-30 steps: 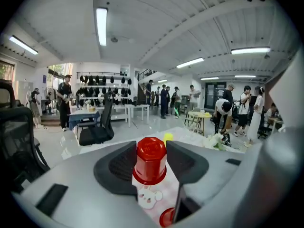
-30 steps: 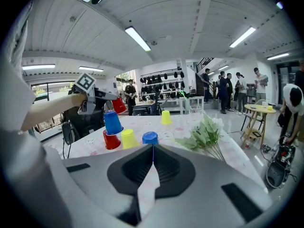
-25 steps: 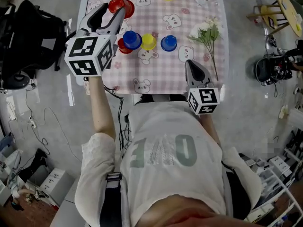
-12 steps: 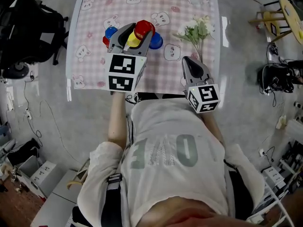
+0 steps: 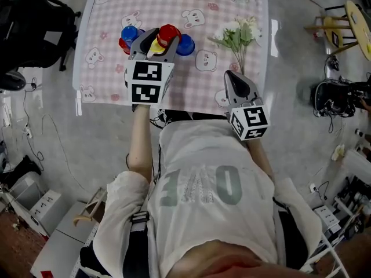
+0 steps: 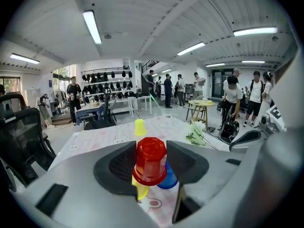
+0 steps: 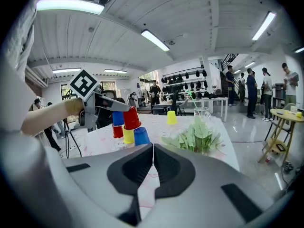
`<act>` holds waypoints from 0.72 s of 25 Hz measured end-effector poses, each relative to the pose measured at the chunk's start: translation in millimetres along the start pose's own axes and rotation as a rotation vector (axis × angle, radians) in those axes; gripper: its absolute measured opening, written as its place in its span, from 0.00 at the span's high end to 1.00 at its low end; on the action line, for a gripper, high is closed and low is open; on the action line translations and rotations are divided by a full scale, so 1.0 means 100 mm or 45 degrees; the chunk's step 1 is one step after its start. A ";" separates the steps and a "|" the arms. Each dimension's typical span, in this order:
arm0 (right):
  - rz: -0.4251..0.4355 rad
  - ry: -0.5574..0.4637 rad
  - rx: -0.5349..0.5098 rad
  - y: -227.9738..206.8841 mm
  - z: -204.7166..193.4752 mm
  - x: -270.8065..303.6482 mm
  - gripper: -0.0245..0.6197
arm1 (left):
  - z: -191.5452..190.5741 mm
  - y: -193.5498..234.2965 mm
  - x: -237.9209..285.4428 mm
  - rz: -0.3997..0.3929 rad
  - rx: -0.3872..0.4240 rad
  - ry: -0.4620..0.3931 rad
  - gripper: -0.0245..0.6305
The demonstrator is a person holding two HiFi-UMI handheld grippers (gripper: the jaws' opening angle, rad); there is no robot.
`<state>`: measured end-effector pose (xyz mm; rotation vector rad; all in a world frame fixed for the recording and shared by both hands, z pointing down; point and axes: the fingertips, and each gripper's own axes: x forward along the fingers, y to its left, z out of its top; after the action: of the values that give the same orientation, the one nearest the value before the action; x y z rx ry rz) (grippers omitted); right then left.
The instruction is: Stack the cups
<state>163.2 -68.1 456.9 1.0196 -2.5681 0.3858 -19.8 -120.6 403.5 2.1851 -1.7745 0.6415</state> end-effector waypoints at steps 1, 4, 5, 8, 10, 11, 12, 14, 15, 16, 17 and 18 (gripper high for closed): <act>-0.002 0.002 -0.004 -0.01 -0.01 0.00 0.92 | -0.01 0.01 0.02 -0.001 -0.002 0.001 0.64; -0.007 0.009 -0.012 -0.02 -0.03 0.01 0.92 | -0.03 0.03 0.06 -0.010 -0.008 0.000 0.64; -0.007 0.011 -0.013 -0.02 -0.03 0.00 0.92 | -0.02 0.03 0.05 -0.012 -0.011 0.000 0.64; -0.008 0.018 -0.016 -0.03 -0.02 -0.02 0.92 | 0.00 0.04 0.04 -0.016 -0.012 0.000 0.64; -0.008 0.021 -0.015 -0.03 -0.02 -0.02 0.92 | 0.00 0.04 0.03 -0.018 -0.015 -0.001 0.64; -0.007 0.021 -0.014 -0.02 -0.02 -0.01 0.92 | 0.00 0.04 0.03 -0.021 -0.017 -0.001 0.64; -0.006 0.020 -0.014 -0.02 -0.01 -0.02 0.92 | 0.00 0.04 0.02 -0.024 -0.021 -0.003 0.64; -0.002 0.019 -0.017 0.01 0.01 -0.02 0.92 | 0.02 0.04 -0.01 -0.025 -0.029 -0.011 0.64; 0.001 0.019 -0.019 0.01 0.02 -0.03 0.92 | 0.02 0.05 -0.02 -0.022 -0.029 -0.014 0.64; 0.003 0.019 -0.021 0.02 0.02 -0.03 0.92 | 0.03 0.06 -0.03 -0.018 -0.024 -0.016 0.64; 0.005 0.020 -0.022 0.02 0.01 -0.02 0.92 | 0.04 0.06 -0.03 -0.013 -0.018 -0.020 0.64; 0.007 0.021 -0.023 0.02 0.00 -0.02 0.92 | 0.05 0.07 -0.05 -0.011 -0.013 -0.029 0.64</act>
<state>162.6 -65.4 455.7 0.9996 -2.5556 0.3702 -26.2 -120.4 396.4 2.2003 -1.7749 0.6067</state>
